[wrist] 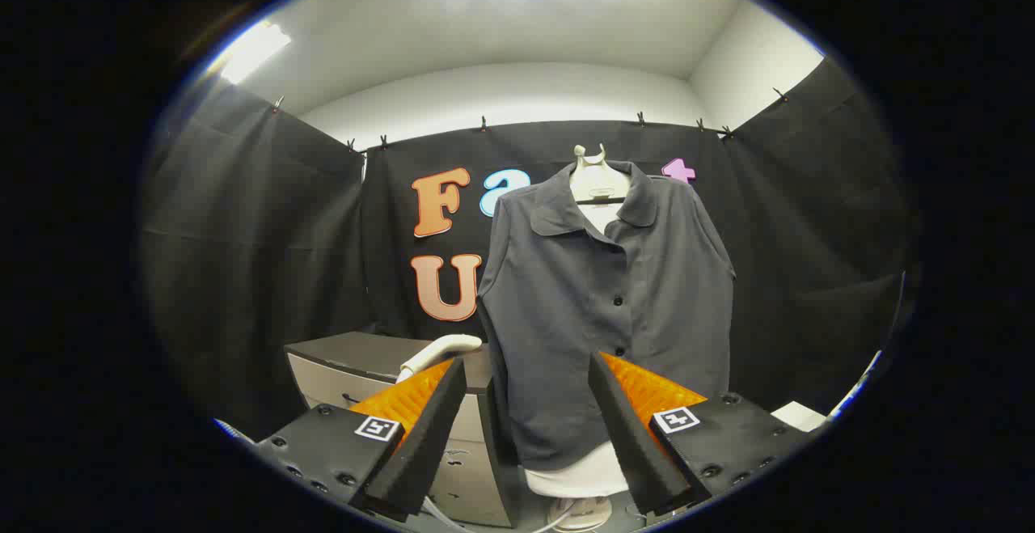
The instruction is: Iron the clothes twice with a garment steamer, once on the left side and once on the right side.
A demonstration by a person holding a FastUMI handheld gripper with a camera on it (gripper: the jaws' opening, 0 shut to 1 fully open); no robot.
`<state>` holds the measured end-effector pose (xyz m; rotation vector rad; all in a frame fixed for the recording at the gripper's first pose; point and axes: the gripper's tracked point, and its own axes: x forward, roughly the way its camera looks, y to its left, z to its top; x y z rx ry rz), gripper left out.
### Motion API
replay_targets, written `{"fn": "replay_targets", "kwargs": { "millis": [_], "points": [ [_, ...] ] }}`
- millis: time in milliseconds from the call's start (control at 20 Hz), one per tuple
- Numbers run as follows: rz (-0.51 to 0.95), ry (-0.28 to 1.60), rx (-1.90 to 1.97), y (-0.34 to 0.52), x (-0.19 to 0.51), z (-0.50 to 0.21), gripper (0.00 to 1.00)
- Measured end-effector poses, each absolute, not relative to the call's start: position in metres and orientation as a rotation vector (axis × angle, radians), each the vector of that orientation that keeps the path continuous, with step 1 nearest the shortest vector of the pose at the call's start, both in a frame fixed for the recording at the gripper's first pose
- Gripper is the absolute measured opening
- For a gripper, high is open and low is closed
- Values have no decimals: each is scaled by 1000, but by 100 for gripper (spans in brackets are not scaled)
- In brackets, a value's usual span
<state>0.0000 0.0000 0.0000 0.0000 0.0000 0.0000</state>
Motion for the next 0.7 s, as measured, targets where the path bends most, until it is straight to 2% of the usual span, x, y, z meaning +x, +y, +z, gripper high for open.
{"fn": "replay_targets", "kwargs": {
  "millis": [700],
  "points": [
    [13,95,-92,-7,16,-53,98]
  ]
}}
